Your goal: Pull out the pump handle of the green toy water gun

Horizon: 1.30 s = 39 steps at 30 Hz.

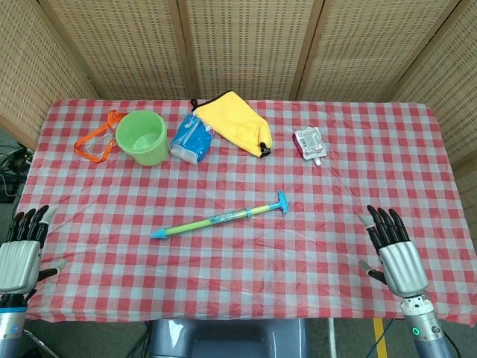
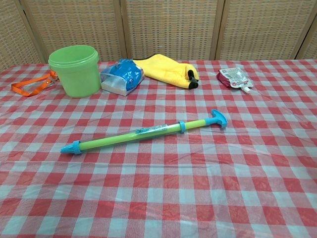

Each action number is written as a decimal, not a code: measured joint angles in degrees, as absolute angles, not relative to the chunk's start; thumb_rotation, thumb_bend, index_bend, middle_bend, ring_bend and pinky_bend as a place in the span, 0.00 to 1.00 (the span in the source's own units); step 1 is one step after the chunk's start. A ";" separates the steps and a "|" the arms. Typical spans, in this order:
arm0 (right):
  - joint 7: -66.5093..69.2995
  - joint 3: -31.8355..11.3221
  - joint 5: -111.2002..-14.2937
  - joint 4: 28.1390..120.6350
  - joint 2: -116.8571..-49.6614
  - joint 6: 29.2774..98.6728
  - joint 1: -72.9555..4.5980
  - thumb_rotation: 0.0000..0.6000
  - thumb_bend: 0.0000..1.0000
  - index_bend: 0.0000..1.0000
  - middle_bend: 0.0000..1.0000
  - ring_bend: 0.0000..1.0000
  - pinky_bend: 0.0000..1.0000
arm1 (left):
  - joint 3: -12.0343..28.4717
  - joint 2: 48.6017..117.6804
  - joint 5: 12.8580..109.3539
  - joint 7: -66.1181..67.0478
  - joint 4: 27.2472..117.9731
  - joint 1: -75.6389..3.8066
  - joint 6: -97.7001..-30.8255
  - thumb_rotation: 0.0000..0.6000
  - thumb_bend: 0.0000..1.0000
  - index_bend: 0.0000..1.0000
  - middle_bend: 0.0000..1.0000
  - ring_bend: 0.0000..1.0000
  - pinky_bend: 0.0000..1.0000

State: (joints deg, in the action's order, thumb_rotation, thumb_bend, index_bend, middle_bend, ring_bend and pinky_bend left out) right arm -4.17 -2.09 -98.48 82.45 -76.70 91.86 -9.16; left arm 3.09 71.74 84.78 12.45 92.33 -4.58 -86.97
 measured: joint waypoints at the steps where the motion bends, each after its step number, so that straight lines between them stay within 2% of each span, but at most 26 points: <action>1: -4.25 -2.06 -98.47 82.40 -76.74 91.78 -9.17 1.00 0.08 0.05 0.00 0.00 0.00 | 3.13 71.67 84.72 12.34 92.27 -4.58 -86.96 1.00 0.04 0.00 0.00 0.00 0.00; 28: -4.72 -1.79 -99.12 82.26 -77.14 91.59 -9.45 1.00 0.08 0.07 0.00 0.00 0.00 | 2.93 70.87 84.64 11.70 92.67 -4.58 -86.65 1.00 0.04 0.00 0.00 0.00 0.00; 29: -4.71 -1.91 -99.37 82.37 -77.17 91.79 -9.57 1.00 0.08 0.09 0.05 0.03 0.01 | 2.99 70.85 84.56 11.60 92.69 -4.57 -86.69 1.00 0.04 0.00 0.00 0.00 0.00; 31: -4.79 -2.35 -99.69 82.51 -77.40 92.11 -9.89 1.00 0.08 0.13 0.23 0.18 0.13 | 3.18 70.79 84.35 11.30 92.72 -4.51 -86.85 1.00 0.04 0.00 0.00 0.00 0.00; 32: -4.94 -2.76 -99.93 82.61 -77.63 92.21 -10.27 1.00 0.08 0.17 0.38 0.32 0.23 | 3.32 70.76 84.22 11.16 92.73 -4.48 -86.97 1.00 0.04 0.00 0.00 0.00 0.00; 35: -5.85 -4.48 -100.48 82.72 -78.38 92.33 -11.84 1.00 0.08 0.24 0.64 0.58 0.43 | 3.49 70.75 84.17 11.13 92.78 -4.45 -87.21 1.00 0.04 0.00 0.00 0.00 0.00; 39: -8.82 -7.49 -100.00 83.32 -79.23 88.99 -16.37 1.00 0.09 0.32 0.84 0.77 0.53 | 3.69 70.91 83.90 11.63 92.78 -4.40 -87.44 1.00 0.04 0.00 0.00 0.00 0.00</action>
State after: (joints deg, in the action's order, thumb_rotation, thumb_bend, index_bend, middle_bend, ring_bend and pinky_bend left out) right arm -8.82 -7.49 -100.00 83.32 -79.23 88.99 -16.37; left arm 3.69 70.91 83.90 11.63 92.78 -4.40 -87.44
